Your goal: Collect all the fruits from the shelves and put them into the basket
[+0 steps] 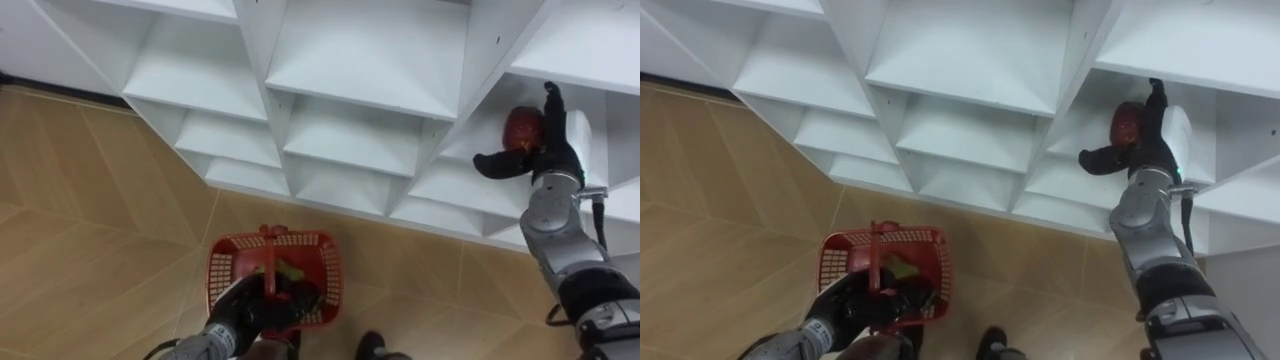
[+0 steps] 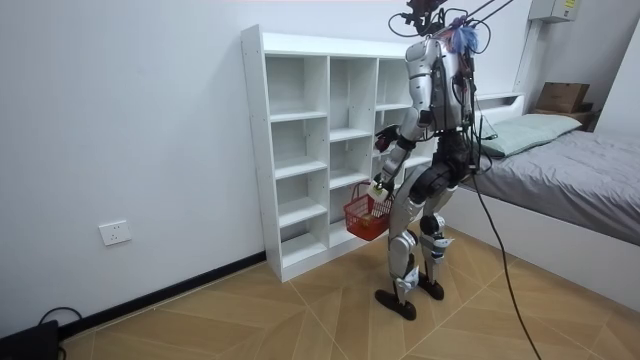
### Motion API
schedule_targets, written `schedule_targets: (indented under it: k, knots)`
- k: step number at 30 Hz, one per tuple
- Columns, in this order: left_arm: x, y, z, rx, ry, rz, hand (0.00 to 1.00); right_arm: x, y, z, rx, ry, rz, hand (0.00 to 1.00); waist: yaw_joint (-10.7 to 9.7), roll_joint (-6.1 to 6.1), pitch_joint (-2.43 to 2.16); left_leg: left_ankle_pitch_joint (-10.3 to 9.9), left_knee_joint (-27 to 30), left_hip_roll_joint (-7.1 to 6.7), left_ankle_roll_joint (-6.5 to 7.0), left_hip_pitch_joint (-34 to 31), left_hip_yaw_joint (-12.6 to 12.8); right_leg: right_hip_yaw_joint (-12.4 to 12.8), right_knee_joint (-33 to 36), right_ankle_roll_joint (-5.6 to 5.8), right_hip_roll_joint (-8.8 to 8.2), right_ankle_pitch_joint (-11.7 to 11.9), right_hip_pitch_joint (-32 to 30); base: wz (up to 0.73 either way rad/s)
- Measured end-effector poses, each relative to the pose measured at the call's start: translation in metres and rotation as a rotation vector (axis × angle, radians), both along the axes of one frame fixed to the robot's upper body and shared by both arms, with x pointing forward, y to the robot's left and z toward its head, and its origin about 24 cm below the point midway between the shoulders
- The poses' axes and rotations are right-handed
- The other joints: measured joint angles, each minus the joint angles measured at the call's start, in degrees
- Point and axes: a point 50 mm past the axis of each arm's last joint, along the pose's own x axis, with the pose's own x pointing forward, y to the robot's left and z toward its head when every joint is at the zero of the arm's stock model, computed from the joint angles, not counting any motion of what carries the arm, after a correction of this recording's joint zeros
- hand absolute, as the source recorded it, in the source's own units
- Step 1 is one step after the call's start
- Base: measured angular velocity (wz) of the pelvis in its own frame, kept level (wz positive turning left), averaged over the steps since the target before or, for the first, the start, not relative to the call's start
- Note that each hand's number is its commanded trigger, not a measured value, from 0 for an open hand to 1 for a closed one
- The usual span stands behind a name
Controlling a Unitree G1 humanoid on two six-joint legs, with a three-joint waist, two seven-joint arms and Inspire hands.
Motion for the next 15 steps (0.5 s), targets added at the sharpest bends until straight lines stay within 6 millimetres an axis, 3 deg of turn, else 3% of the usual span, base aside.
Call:
schedule_targets:
  k: [13,14,15]
  knots:
    - [-0.0003,0.0003,-0.0007,0.000,0.016,-0.004,1.00,0.0002,0.0000,-0.0002,-0.047,0.021,0.009,0.00,-0.43,0.00,0.00,0.00,-0.06,-0.01,0.00,-0.14,-0.02,-0.05,-0.04,0.00,0.00,0.00,-0.09,0.00]
    - [-0.0001,0.0003,-0.0006,-0.001,0.015,-0.005,1.00,0.0004,0.0002,0.0000,-0.049,0.020,0.010,0.04,-0.38,-0.01,-0.01,0.00,-0.05,0.00,0.00,-0.21,-0.03,-0.05,-0.04,0.00,0.00,0.00,-0.17,0.00]
    - [0.0000,0.0003,-0.0005,-0.001,0.015,-0.005,1.00,0.0006,0.0002,0.0002,-0.049,0.019,0.011,0.27,-0.34,-0.03,-0.03,0.00,-0.04,0.00,0.00,-0.33,-0.03,-0.05,-0.02,0.00,0.00,0.00,-0.30,0.00]
